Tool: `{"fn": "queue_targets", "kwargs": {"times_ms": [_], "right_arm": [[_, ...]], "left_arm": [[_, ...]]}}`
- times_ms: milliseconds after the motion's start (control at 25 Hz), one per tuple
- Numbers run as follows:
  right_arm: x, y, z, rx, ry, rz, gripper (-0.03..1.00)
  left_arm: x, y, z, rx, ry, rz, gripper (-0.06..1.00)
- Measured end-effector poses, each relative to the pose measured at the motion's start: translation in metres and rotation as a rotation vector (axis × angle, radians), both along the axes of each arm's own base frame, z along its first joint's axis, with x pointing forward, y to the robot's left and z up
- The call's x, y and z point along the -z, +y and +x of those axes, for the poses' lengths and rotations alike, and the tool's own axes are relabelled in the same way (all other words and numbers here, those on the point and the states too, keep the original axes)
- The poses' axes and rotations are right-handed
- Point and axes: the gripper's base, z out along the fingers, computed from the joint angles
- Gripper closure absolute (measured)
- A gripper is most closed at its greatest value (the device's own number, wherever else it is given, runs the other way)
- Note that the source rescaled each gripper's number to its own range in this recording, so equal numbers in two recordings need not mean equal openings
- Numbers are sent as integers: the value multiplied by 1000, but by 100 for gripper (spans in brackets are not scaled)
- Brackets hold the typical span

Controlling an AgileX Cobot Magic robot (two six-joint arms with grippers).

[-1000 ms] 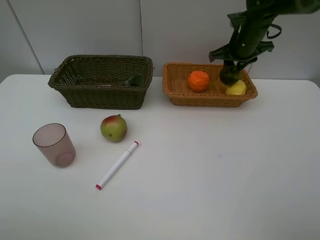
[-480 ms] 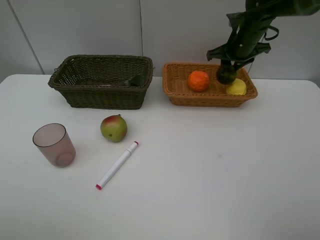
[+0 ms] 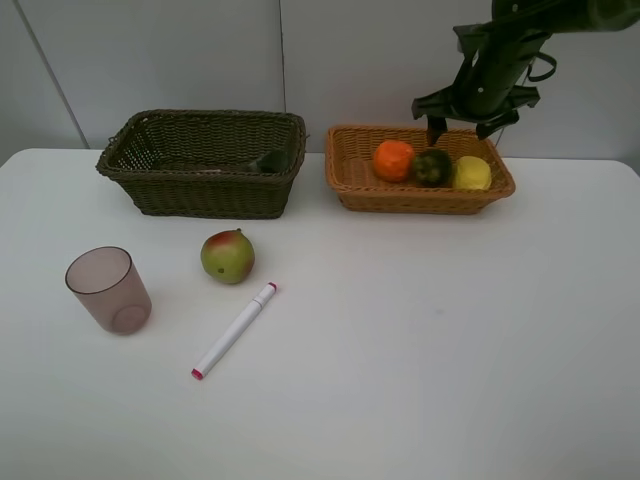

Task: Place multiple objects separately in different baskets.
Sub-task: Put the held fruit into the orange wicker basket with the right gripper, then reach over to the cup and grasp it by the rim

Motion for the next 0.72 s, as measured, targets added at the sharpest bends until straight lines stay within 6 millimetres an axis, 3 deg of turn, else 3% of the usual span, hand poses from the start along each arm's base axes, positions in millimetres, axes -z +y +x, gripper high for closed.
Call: {"fn": "queue_targets", "kwargs": {"times_ms": [80,200,720], "right_arm": [[0,1,0,3,3,11,9],[1,3,-1,13,12,49,0],[2,4,-4,-12,52,38,-2]], "left_arm": [[0,0,0,0,0,0,-6],[0,0,0,0,0,0,-6],[0,0,0,0,0,0,-6]]}}
